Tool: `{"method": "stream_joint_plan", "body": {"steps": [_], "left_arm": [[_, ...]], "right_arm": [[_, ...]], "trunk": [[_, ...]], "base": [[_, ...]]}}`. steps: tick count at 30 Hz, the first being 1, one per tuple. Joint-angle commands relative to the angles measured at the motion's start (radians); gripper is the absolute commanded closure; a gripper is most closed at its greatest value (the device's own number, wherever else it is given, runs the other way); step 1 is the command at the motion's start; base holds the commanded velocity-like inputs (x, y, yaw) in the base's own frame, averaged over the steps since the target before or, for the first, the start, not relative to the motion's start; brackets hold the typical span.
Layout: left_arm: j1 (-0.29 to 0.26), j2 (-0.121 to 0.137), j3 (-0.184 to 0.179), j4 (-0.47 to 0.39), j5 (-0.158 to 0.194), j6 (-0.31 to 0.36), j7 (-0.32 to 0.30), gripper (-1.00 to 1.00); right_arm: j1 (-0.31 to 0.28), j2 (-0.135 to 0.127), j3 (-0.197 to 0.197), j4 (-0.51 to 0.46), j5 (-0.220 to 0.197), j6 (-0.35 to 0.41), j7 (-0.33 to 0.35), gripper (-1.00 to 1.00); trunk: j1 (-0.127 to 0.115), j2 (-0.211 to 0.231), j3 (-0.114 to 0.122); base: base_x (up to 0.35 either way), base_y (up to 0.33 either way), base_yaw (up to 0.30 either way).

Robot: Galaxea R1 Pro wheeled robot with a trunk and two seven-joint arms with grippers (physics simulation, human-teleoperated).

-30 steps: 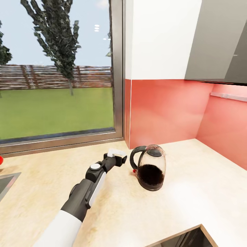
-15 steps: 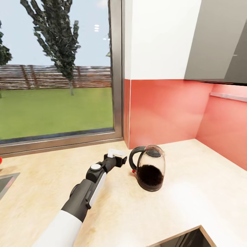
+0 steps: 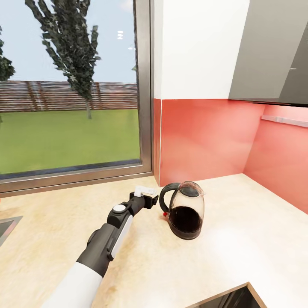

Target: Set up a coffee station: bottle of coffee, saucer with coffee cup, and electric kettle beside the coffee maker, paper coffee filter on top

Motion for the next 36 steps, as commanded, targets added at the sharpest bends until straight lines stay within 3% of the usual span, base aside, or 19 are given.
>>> {"method": "stream_joint_plan", "body": {"steps": [1,27,36], "left_arm": [[-0.001,0.000,0.000,-0.001,0.006,0.006,-0.001,-1.00],[-0.001,0.000,0.000,0.001,0.006,0.006,0.000,-1.00],[-0.008,-0.002,0.002,0.038,0.007,0.003,0.005,-1.00]], "right_arm": [[-0.001,0.000,0.008,0.000,-0.003,0.000,0.003,-1.00],[-0.001,-0.002,0.008,0.001,-0.003,0.000,0.004,-1.00],[-0.001,-0.002,0.008,0.001,-0.002,0.000,0.003,-1.00]], "trunk": [[0.000,-0.001,-0.002],[0.000,-0.001,-0.002],[0.000,-0.001,-0.002]], "base": [[0.000,0.000,0.000],[0.000,0.000,-0.055],[0.000,0.000,-0.010]]}}
